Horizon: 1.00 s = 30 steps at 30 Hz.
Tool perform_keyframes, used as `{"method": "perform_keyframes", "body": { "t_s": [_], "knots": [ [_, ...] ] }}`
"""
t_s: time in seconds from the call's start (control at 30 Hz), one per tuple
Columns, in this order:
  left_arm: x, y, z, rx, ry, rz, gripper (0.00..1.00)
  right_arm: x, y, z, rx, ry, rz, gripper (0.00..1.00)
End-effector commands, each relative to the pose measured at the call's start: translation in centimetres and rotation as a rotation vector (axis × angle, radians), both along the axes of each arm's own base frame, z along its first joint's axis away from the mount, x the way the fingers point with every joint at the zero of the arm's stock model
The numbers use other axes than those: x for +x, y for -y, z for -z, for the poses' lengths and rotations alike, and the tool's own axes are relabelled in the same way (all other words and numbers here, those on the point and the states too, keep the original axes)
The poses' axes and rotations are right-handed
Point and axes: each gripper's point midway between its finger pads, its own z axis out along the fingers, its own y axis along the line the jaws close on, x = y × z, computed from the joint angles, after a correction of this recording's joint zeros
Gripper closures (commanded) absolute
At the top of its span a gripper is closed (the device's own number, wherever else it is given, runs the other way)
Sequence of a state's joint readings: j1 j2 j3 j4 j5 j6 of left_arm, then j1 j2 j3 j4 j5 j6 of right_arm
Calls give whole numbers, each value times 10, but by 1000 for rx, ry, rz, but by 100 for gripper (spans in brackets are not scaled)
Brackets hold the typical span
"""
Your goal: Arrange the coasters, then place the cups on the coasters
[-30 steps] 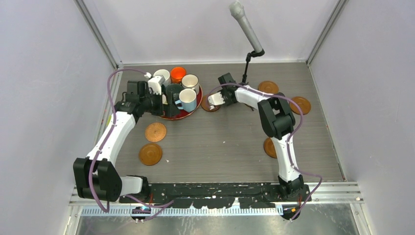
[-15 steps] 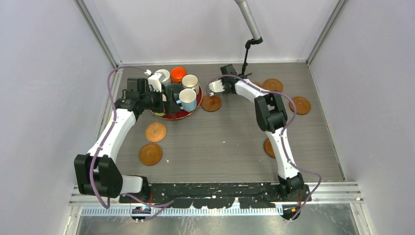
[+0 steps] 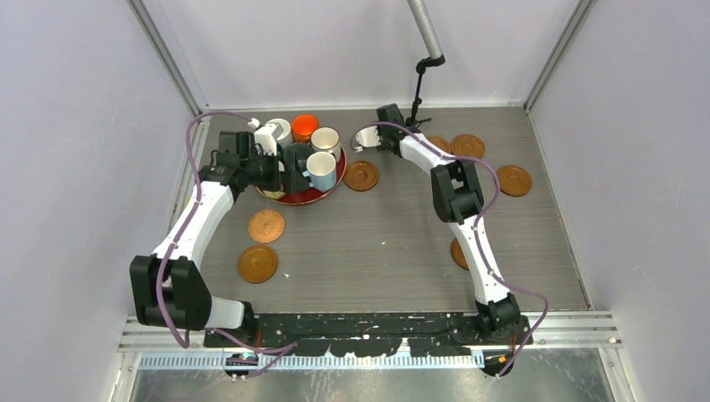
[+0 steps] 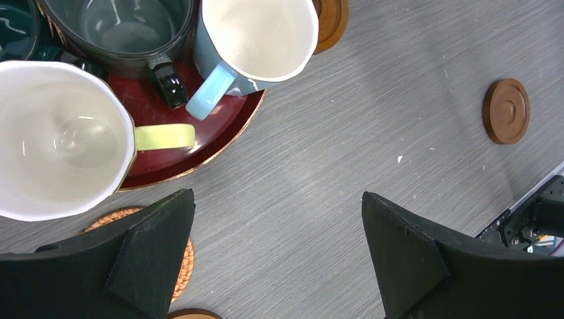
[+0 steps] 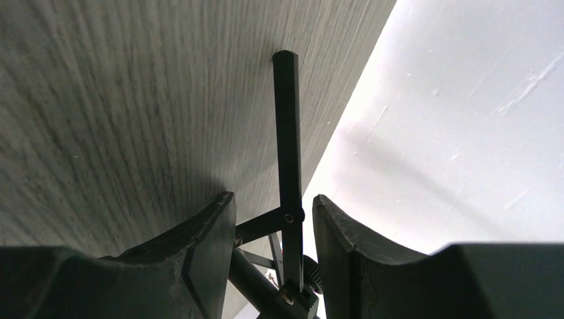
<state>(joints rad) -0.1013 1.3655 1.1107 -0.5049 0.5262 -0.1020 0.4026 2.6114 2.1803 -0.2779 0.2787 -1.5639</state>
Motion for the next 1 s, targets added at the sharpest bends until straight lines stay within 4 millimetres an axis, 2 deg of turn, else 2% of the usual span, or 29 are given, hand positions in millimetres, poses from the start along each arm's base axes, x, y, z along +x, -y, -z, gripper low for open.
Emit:
{"method": "perform_keyframes", "body": {
  "t_s": [0.0, 0.1, 0.2, 0.4, 0.57, 0.67, 0.73, 0.87, 0.97],
  "knots": [
    [13, 3, -28, -35, 85, 9, 2, -3, -7, -5, 89, -6, 10, 47],
    [12, 4, -29, -39, 87, 7, 2, -9, -12, -29, 157, 17, 13, 45],
    [12, 4, -32, -45, 91, 3, 2, -25, -23, -56, 224, 21, -2, 42],
    [9, 4, -37, -51, 97, -1, 2, -65, -47, -91, 365, -7, 6, 39],
    [4, 3, -47, -50, 117, 1, 1, -104, -48, -123, 488, -64, 52, 37],
    [0, 4, -51, -53, 121, 8, 1, -138, -41, -136, 578, -142, 110, 36],
    [-3, 3, -54, -47, 127, 15, 1, -170, -30, -142, 625, -203, 157, 36],
    [-10, 2, -57, -35, 143, 29, 0, -228, -3, -128, 716, -344, 272, 35],
    [-15, 3, -57, -28, 141, 49, 0, -247, 32, -116, 811, -416, 418, 35]
  ]
}}
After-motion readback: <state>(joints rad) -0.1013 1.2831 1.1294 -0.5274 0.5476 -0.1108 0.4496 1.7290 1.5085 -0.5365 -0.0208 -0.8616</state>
